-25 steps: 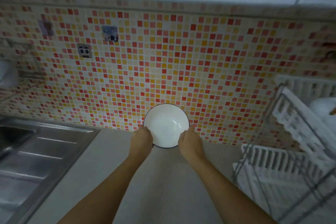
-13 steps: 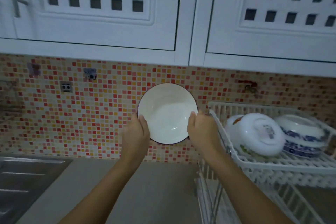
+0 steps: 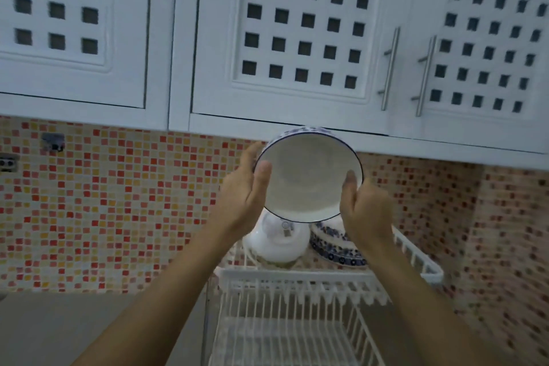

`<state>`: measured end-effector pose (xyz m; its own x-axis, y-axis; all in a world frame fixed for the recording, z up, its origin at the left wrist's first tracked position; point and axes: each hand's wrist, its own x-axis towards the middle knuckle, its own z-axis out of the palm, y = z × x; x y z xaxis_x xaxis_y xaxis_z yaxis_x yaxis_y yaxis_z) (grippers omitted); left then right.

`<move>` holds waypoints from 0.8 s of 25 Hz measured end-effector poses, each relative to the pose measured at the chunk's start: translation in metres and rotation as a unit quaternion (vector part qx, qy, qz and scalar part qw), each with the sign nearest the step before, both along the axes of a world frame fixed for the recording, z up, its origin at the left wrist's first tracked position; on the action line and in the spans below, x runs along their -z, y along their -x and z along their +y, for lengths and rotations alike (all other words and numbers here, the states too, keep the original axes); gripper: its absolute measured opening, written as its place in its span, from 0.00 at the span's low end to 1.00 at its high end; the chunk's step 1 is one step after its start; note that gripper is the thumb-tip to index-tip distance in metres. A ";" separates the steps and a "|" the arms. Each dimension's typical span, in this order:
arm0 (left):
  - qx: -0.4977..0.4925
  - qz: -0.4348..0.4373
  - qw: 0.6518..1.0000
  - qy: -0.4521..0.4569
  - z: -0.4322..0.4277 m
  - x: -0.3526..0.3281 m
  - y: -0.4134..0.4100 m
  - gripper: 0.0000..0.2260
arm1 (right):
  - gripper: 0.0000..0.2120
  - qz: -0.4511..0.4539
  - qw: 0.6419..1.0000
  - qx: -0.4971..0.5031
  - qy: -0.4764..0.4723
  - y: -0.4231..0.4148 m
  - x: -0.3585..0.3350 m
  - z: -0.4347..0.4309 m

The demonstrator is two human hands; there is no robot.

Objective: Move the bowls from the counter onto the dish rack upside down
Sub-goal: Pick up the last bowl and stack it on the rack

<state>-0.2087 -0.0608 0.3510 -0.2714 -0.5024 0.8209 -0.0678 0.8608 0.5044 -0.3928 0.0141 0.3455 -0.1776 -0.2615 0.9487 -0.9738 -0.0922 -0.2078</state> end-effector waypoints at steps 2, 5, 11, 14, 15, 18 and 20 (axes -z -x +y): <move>0.051 -0.014 0.999 0.002 0.016 -0.009 0.029 0.30 | 0.24 0.049 0.999 0.005 0.002 0.036 0.001 0.017; 0.112 -0.063 0.990 -0.061 0.032 -0.018 0.067 0.28 | 0.27 0.146 0.989 0.019 0.025 0.087 0.004 0.035; 0.202 -0.141 0.966 -0.075 0.048 -0.027 0.103 0.32 | 0.20 0.217 0.972 0.005 0.086 0.145 -0.003 0.046; 0.197 -0.129 0.970 -0.061 0.050 -0.019 0.117 0.34 | 0.21 0.178 0.981 -0.034 0.064 0.152 0.001 0.049; 0.197 -0.122 0.971 -0.053 0.048 -0.014 0.121 0.32 | 0.22 0.156 0.985 -0.059 0.039 0.153 0.002 0.050; 0.197 -0.105 0.975 -0.023 0.041 -0.011 0.128 0.28 | 0.26 0.083 0.982 -0.147 -0.079 0.160 -0.002 0.055; 0.158 -0.131 0.978 0.031 0.032 -0.016 0.129 0.32 | 0.36 0.027 0.948 -0.239 -0.208 0.165 -0.004 0.059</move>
